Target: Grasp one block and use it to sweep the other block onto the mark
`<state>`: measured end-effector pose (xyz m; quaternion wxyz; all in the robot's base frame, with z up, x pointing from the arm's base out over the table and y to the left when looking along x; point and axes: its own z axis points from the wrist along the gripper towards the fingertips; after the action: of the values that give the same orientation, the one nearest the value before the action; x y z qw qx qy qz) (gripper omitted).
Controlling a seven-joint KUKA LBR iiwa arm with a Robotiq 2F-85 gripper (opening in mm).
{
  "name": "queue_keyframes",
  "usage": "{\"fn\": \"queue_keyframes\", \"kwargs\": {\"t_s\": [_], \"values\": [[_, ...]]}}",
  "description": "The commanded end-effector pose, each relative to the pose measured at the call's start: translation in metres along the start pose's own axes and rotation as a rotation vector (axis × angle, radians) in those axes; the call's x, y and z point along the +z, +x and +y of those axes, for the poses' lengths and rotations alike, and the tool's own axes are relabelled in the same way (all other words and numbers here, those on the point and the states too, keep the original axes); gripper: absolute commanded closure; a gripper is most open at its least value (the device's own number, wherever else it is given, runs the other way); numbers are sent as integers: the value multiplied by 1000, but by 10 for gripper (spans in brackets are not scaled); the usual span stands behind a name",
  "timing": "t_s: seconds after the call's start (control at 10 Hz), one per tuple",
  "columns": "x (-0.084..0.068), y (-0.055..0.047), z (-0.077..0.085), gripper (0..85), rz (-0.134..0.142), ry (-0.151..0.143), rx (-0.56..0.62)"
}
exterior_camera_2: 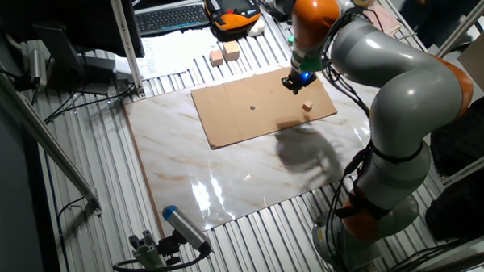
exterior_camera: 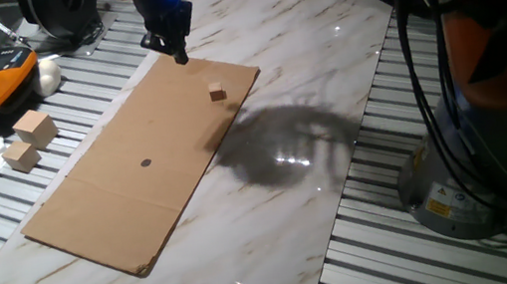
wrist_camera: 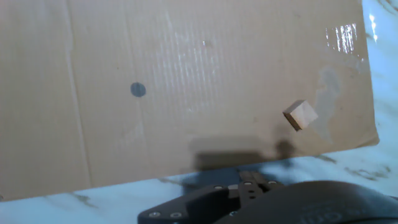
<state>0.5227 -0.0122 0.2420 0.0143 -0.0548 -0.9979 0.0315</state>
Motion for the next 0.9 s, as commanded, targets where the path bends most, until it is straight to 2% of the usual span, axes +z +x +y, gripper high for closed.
{"fn": "queue_keyframes", "kwargs": {"t_s": [0.0, 0.3, 0.4, 0.5, 0.7, 0.8], "values": [[-1, -4, -19, 850, -1, 22, -31], [3, -20, -81, 850, 11, -16, -112], [6, -23, -96, 850, 12, -33, -124], [10, -25, -106, 850, 12, -35, -133], [21, -26, -116, 850, 35, -11, -133], [27, -26, -121, 850, 37, -6, -132]]}}
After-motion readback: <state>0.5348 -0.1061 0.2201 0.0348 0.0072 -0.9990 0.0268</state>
